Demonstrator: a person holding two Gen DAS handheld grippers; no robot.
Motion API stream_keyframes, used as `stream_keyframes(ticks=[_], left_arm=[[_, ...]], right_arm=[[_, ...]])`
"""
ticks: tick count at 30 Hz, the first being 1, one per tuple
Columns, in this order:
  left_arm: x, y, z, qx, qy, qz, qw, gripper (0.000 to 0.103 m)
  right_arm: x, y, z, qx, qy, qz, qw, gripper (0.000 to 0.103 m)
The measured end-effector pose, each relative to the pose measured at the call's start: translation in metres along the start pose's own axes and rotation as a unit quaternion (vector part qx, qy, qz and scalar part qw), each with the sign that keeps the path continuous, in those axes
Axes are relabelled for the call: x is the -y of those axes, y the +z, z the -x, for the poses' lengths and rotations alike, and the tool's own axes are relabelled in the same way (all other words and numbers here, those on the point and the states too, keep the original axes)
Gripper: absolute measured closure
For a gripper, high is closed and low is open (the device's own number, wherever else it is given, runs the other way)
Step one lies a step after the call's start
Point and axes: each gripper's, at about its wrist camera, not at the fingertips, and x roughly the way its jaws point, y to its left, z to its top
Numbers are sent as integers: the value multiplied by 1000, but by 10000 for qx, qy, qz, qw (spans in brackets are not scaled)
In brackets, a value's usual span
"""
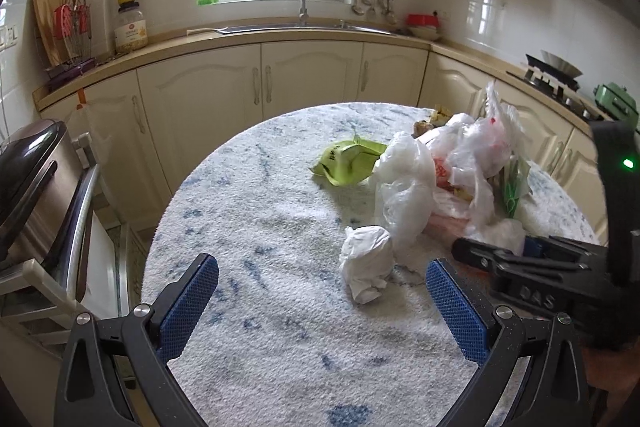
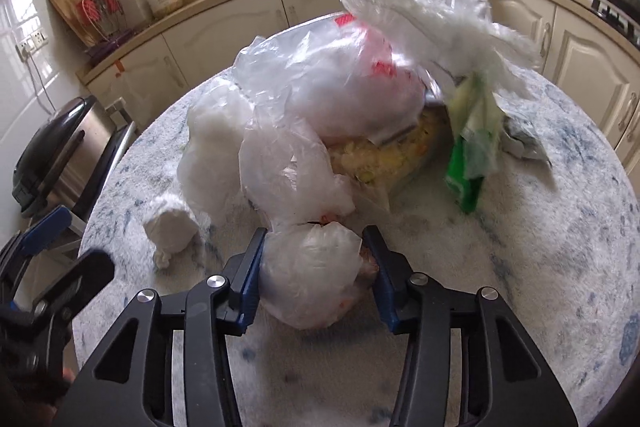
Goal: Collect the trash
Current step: 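Grasp a white plastic bag with the left tool while the right tool grasps a clear bag, then carry both held bags from the table toward the blue wastebasket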
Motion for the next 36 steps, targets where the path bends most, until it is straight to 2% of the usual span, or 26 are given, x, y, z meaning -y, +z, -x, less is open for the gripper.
stream_keyframes(ticks=[5,7,9,10,12,13,14,15,17,28,33,36], left_arm=[[8,6,-29,-196,51,-234,9995,1],[8,10,-48,-522,-56,-243,9983,3],[4,13,-59,-672,-196,-159,9974,6],[2,15,-64,-732,-268,-114,9969,11],[-3,15,-76,-947,-493,-14,9943,34],[-3,16,-78,-938,-471,-34,9945,40],[-4,17,-78,-929,-506,-50,9944,50],[-3,16,-78,-933,-543,-107,9941,56],[-5,13,-74,-930,-580,-156,9939,73],[-28,-9,-26,-714,-717,287,9945,74],[-19,-18,-4,-642,-800,226,9945,74],[-7,-17,9,-619,-813,145,9947,74]], right_arm=[[5,-8,10,-47,58,-62,10000,53],[4,-5,8,-34,10,-27,10000,50],[2,0,7,-7,-12,11,10000,46],[2,3,5,14,-12,29,10000,45],[-1,7,-4,-77,-6,109,9999,45],[-4,7,-6,-103,-61,214,9997,45],[-8,7,-6,-127,-132,343,9992,49],[-10,5,-5,-144,-87,381,9991,54],[-10,0,1,-162,105,303,9994,57],[-3,-29,43,98,609,-177,9979,61],[-2,-37,62,212,625,-194,9976,63],[-4,-44,58,-67,458,76,9989,61]])
